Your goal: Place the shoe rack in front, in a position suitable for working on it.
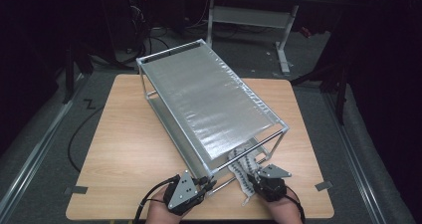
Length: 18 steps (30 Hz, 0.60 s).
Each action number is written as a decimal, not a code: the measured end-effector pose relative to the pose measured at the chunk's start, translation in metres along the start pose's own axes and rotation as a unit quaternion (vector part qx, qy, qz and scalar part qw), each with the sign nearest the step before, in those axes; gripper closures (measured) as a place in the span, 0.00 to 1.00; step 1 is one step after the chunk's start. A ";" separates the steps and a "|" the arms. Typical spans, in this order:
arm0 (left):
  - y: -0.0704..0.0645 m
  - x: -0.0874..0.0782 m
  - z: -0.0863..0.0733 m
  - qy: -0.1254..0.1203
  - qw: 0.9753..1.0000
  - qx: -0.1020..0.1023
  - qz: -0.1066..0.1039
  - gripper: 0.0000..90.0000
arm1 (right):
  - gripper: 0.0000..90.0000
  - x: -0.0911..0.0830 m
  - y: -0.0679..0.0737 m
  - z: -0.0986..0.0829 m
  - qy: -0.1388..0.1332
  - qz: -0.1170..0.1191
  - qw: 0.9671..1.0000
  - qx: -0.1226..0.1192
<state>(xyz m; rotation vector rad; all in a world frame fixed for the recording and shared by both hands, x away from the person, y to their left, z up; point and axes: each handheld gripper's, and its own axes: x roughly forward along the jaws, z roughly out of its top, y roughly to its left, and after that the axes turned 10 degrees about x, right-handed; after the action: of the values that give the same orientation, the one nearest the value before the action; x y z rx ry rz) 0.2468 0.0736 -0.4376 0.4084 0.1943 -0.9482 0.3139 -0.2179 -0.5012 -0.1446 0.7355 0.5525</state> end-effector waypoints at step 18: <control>0.000 0.000 0.000 0.001 1.000 -0.001 -0.001 0.88 | 0.85 0.003 0.089 -0.006 0.019 0.115 0.987 -0.108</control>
<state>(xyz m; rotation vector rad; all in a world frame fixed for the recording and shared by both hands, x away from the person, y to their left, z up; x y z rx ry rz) 0.2471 0.0733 -0.4376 0.4069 0.1967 -0.9497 0.2654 -0.1429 -0.5014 -0.2751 0.7323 0.8522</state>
